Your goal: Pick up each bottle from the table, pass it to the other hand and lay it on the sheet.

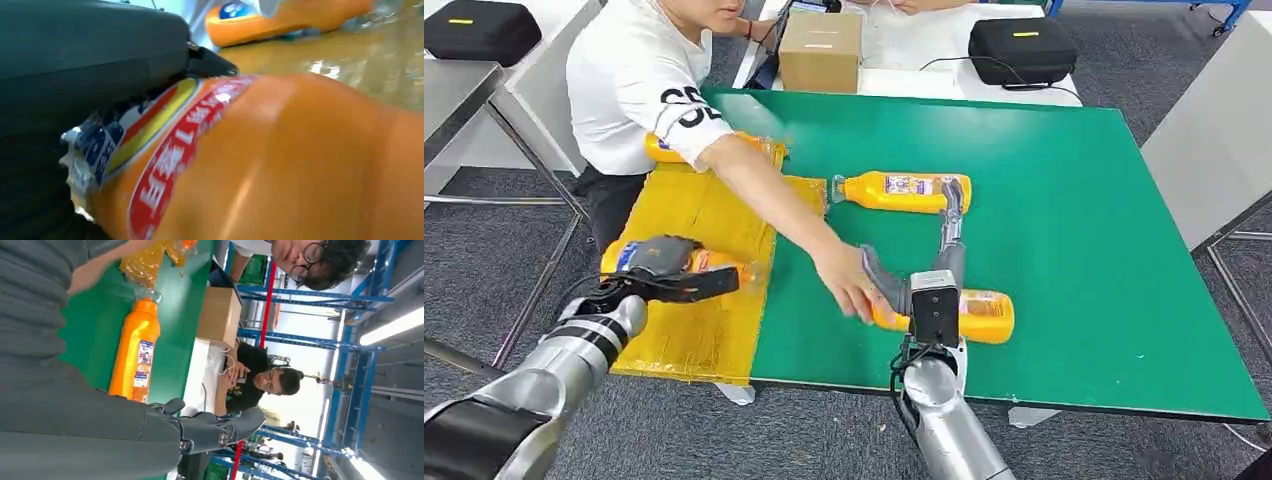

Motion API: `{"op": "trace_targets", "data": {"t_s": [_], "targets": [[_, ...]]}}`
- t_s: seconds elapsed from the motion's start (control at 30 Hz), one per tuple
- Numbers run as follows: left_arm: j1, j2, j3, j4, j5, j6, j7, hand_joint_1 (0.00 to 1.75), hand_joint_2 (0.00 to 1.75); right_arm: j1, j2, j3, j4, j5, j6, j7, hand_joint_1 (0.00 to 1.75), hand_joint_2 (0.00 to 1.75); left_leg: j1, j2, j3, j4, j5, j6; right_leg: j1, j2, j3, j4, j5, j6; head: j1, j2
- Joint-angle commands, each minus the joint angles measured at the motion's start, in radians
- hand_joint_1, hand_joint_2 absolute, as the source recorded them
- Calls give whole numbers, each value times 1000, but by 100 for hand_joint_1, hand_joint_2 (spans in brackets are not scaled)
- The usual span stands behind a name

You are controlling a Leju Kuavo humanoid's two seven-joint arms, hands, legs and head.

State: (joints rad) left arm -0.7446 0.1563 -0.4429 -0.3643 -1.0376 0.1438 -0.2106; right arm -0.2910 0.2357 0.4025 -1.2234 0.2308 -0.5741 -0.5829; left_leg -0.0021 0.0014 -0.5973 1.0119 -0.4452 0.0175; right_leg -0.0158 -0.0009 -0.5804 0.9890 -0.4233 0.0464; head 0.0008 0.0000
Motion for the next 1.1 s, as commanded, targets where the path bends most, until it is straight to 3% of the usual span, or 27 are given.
{"op": "trace_targets", "data": {"t_s": [0.03,0.07,0.1,0.3,0.33,0.4,0.53,0.67,0.7,0.77,1.1], "targets": [[-9,23,-49,109,16,-14,-9,175,175,-51,-18,9,53,-18,23,-8,0,175,1,3,3,0,-1,-1,1,3,2,-1,0,-1,0,0],[-4,19,-44,106,19,-1,-6,129,175,-51,-18,8,55,-20,23,-9,0,175,1,3,4,-1,-1,-1,1,3,3,-1,0,-2,0,0],[7,10,-34,101,20,43,-5,0,175,-52,-17,8,58,-22,24,-11,0,175,0,2,3,-1,0,-1,0,2,2,-1,0,-1,0,0],[37,-12,141,62,184,104,-188,0,175,-66,-14,16,88,-27,32,-11,0,175,1,2,4,-1,-1,-1,1,2,4,-1,0,-2,0,0],[53,-16,200,41,249,111,-271,0,175,-71,-14,16,102,-29,33,-10,0,175,0,1,3,-1,0,-1,0,1,3,-1,0,-1,0,0],[58,-17,213,38,261,108,-289,0,175,-73,-15,16,109,-32,36,-9,0,175,1,1,3,-1,0,-1,1,1,3,-1,0,-1,0,0],[110,-36,330,-37,405,59,-488,0,175,-83,-15,10,132,-42,44,-14,0,175,1,1,3,-1,-1,-1,1,1,4,-1,0,-2,0,0],[201,-30,313,-248,552,-23,-488,0,175,-86,-15,8,138,-45,51,-16,0,175,1,0,2,0,0,-1,0,0,2,-1,0,-1,0,0],[239,-28,304,-338,646,-42,-488,0,0,-84,-14,6,137,-44,49,-16,0,175,0,0,1,0,0,-1,0,0,1,-1,0,-1,0,0],[270,-29,301,-420,738,-75,-488,0,0,-83,-15,6,140,-42,50,-11,0,175,0,0,1,0,0,-1,0,0,1,-1,0,-1,-1,0],[270,-29,301,-420,738,-75,-488,0,0,-83,-15,6,140,-42,50,-11,0,175,0,0,1,0,0,-1,0,0,1,-1,0,-1,0,0]]}}
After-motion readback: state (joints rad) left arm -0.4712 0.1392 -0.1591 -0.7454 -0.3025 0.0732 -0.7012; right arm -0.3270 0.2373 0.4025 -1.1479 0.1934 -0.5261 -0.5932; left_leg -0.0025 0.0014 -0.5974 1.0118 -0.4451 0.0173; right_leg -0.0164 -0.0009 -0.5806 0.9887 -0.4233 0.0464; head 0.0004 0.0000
